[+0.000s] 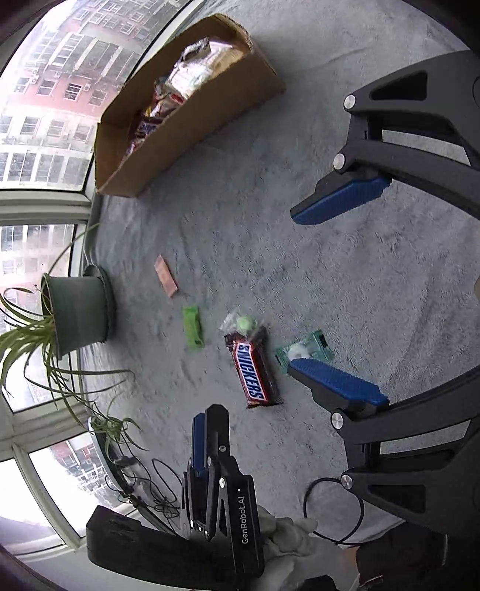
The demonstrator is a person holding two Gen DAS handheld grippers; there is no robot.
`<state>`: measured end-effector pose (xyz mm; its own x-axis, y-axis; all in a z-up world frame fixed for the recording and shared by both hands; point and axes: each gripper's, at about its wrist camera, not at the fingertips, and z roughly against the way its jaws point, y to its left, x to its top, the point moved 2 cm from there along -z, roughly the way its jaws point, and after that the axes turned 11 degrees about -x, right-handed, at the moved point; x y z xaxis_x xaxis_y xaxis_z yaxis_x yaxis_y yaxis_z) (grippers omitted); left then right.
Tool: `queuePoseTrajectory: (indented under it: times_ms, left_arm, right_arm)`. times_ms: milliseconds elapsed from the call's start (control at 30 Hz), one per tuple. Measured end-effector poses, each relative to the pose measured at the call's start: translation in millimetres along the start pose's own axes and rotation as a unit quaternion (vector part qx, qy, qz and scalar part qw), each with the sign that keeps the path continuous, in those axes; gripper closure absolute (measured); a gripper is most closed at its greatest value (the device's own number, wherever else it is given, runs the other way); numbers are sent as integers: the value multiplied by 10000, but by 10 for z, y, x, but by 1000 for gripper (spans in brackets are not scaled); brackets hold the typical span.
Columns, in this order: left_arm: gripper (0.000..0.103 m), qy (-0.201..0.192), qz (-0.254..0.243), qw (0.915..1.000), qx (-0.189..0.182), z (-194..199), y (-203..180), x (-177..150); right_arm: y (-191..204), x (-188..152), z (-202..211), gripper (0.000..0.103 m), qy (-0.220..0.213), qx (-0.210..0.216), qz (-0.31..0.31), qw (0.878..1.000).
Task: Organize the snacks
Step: 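Withdraw both grippers toward the last Snickers bar and green mint packet, then close the left gripper on the Snickers bar while the right grips the green mint packet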
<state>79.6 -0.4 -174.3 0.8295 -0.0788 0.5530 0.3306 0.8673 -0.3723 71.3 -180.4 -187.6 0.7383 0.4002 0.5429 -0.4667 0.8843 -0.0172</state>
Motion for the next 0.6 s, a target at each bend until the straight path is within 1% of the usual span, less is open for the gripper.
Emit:
queuePoseTrajectory:
  times_ms: [67, 133, 267, 300, 333, 400, 600]
  left_arm:
    - [77, 65, 3, 10000, -32, -37, -11, -40]
    - [77, 124, 8, 9999, -61, -59, -10, -81]
    - [77, 245, -72, 9997, -66, -123, -31, -136]
    - [77, 274, -83, 9996, -63, -140, -31, -143]
    - [77, 299, -86, 9995, -69, -158, -30, -149]
    - [77, 338, -111, 9993, -65, -184, -34, -158]
    - [77, 439, -212, 9988, -45, -261, -59, -164]
  right_arm:
    - [68, -18, -69, 30, 81, 95, 58, 9999]
    - [133, -26, -121, 34, 153, 188, 147, 9996]
    - [242, -23, -196, 34, 233, 270, 331, 9988]
    - [272, -17, -219, 36, 255, 298, 376, 9985]
    - [299, -13, -239, 42, 283, 319, 427, 9982]
    - [342, -15, -287, 48, 366, 361, 535, 9972]
    - [415, -7, -394, 49, 470, 319, 764, 9955]
